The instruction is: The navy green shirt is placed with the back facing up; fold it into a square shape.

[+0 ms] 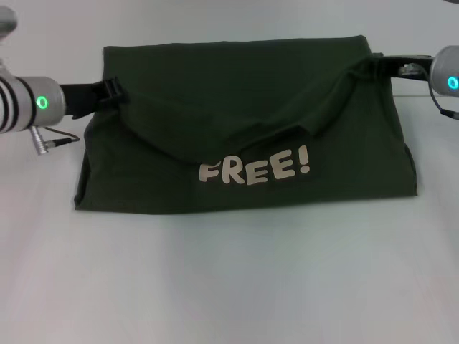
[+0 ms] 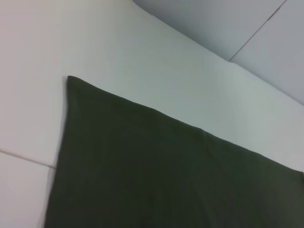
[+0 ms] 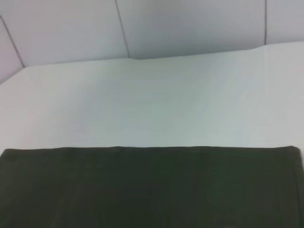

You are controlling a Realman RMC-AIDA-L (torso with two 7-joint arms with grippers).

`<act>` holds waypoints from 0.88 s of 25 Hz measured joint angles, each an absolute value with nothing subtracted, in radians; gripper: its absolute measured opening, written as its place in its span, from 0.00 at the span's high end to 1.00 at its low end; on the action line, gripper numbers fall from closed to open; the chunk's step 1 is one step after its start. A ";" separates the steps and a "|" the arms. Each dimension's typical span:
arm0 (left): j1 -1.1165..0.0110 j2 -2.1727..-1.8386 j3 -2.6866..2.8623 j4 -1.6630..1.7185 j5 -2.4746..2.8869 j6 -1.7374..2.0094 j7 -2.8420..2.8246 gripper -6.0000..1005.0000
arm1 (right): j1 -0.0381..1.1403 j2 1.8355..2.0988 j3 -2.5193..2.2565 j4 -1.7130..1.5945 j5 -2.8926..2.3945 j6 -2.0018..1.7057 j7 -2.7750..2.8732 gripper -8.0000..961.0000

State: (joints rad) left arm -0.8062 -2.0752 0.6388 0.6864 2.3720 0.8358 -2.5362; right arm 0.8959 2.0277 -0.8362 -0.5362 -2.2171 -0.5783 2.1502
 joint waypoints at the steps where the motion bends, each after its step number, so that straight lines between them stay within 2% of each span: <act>1: -0.809 -2.075 0.646 0.678 2.372 0.826 -2.536 0.95 | 0.904 2.028 -0.839 -0.521 -2.225 -0.562 2.146 0.91; 9: -0.823 -2.079 0.682 0.646 2.374 0.776 -2.531 0.95 | 0.951 2.045 -0.892 -0.424 -2.300 -0.420 2.151 0.89; 16: -0.824 -2.076 0.781 0.649 2.377 0.788 -2.529 0.94 | 0.967 2.035 -0.891 -0.431 -2.440 -0.470 2.295 0.88; 20: -0.776 -2.090 0.762 0.737 2.337 0.873 -2.528 0.82 | 0.915 2.021 -0.867 -0.544 -2.435 -0.603 2.364 0.88; 22: -0.712 -2.111 0.748 0.844 2.277 0.930 -2.522 0.76 | 0.848 2.027 -0.844 -0.666 -2.380 -0.712 2.367 0.78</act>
State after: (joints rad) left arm -0.7115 -2.1115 0.7483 0.8444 2.2774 0.9303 -2.5221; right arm 0.8482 2.0266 -0.8439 -0.6658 -2.3796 -0.7122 2.3673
